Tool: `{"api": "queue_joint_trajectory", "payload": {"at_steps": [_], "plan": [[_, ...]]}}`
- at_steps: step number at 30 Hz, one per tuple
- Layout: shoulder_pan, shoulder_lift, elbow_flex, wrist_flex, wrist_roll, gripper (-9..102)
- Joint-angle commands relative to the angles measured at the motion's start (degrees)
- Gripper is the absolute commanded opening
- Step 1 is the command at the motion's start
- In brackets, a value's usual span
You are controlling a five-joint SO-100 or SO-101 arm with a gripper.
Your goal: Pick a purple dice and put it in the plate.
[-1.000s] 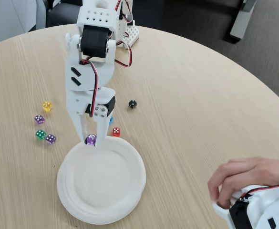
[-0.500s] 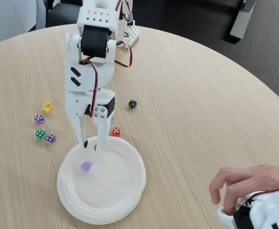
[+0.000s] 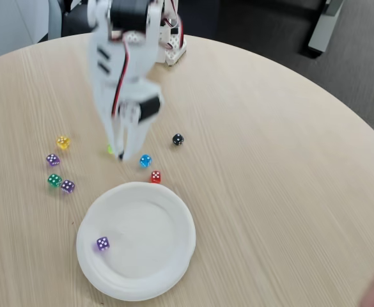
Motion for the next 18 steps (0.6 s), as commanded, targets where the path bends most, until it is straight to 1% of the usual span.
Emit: {"api": "queue_joint_trajectory", "payload": {"at_steps": [1, 5, 9, 16, 18], "plan": [[0.0, 7.47, -0.7, 4.48, 0.09, 0], [0.0, 16.44, 3.6, 7.21, -4.22, 0], [0.0, 31.03, 13.27, 7.29, -9.32, 0], [0.0, 59.94, 39.29, 6.15, -22.59, 0], [0.0, 66.45, 47.29, 6.15, -28.39, 0]]}}
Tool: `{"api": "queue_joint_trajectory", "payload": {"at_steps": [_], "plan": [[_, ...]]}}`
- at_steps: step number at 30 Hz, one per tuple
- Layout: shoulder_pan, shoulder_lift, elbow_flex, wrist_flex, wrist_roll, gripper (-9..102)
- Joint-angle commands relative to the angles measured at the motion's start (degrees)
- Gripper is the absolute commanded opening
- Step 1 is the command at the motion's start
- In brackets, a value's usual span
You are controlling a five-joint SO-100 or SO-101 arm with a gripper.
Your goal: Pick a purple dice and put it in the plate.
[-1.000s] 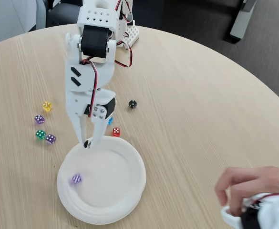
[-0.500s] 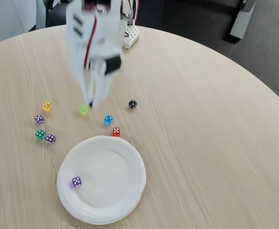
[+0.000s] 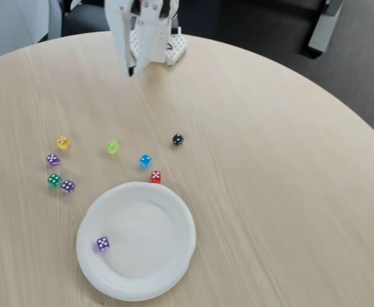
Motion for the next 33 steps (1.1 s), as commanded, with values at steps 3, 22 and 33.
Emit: {"api": "queue_joint_trajectory", "payload": {"at_steps": [3, 22, 33], "plan": [[-0.09, 14.94, 16.52, -0.53, -10.9, 0], [-0.09, 22.76, 37.27, -0.62, -14.24, 1], [0.0, 23.38, 37.35, -0.62, -9.93, 0]]}}
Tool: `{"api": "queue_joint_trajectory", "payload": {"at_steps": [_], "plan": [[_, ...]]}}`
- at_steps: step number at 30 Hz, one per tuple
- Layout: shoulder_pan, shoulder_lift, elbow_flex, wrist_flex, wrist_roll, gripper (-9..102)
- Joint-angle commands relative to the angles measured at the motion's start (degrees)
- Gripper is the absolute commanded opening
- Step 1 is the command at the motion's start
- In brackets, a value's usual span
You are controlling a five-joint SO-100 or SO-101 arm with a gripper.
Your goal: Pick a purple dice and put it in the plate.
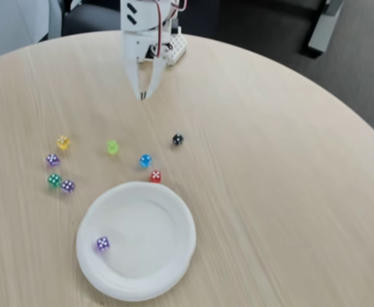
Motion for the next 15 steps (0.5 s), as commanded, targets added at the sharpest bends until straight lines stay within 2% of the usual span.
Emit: {"api": "queue_joint_trajectory", "payload": {"at_steps": [1, 15], "plan": [[-0.09, 0.44, -0.18, -0.62, 0.79, 1], [0.7, 0.44, -0.18, -0.62, 0.79, 1]]}}
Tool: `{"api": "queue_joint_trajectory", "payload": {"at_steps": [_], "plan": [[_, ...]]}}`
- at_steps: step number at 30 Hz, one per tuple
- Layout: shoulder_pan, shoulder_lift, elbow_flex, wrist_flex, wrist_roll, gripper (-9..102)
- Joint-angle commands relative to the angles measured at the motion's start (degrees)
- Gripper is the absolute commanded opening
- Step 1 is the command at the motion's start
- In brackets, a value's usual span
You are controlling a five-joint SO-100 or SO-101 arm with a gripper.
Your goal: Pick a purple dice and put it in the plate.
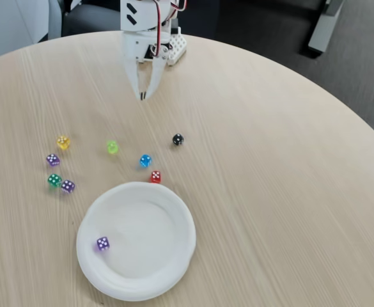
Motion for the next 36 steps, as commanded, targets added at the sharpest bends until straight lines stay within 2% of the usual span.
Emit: {"api": "queue_joint_trajectory", "payload": {"at_steps": [1, 36], "plan": [[0.35, 0.44, -0.18, -0.62, 0.26, 1], [-0.53, 0.44, -0.18, -0.62, 1.67, 1]]}}
